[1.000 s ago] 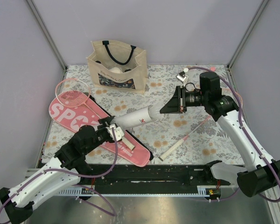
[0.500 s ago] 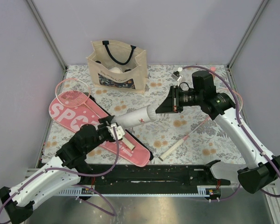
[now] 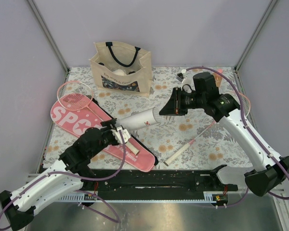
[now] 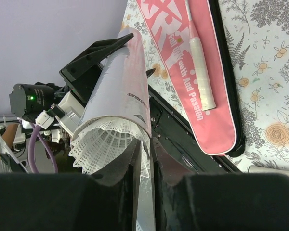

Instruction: Pack up the badminton gear

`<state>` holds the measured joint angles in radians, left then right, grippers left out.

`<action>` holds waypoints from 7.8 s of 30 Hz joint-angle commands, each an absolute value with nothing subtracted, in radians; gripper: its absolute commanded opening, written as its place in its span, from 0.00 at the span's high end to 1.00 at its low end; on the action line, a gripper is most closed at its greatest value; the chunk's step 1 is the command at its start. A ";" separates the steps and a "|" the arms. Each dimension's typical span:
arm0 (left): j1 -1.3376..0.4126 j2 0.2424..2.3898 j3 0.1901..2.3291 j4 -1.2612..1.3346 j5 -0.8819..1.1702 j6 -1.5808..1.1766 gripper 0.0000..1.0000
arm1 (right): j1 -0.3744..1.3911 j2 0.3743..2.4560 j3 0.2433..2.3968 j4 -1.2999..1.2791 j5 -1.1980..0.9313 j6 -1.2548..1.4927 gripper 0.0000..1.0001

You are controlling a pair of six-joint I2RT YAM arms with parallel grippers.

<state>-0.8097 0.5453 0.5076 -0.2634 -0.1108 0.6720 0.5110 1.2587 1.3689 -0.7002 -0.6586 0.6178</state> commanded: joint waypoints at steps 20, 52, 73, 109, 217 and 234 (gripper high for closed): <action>-0.838 0.574 0.581 -0.169 -0.032 0.615 0.46 | 0.568 1.157 1.235 -0.437 -0.566 0.744 1.00; -0.839 0.496 0.558 -0.202 -0.069 0.546 0.47 | 0.572 1.104 1.448 -0.712 -0.475 0.621 0.49; -0.838 0.396 0.552 -0.106 -0.526 0.486 0.46 | 0.514 1.311 1.060 -0.502 0.103 0.556 0.48; -0.838 0.394 0.548 -0.098 -0.460 0.479 0.47 | 0.465 2.002 1.381 -0.575 0.067 0.385 0.74; -0.839 0.549 0.581 -0.195 0.132 0.566 0.48 | 0.466 1.097 0.887 0.549 -1.042 1.153 0.61; -0.839 0.604 0.646 -0.169 0.144 0.491 0.47 | 0.465 1.110 0.825 0.383 -0.893 0.992 0.57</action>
<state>-0.8280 0.5854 0.5625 -0.3504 0.0570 0.5301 0.4606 1.0618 0.8673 0.3229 -0.9218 0.9802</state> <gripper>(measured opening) 0.675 0.426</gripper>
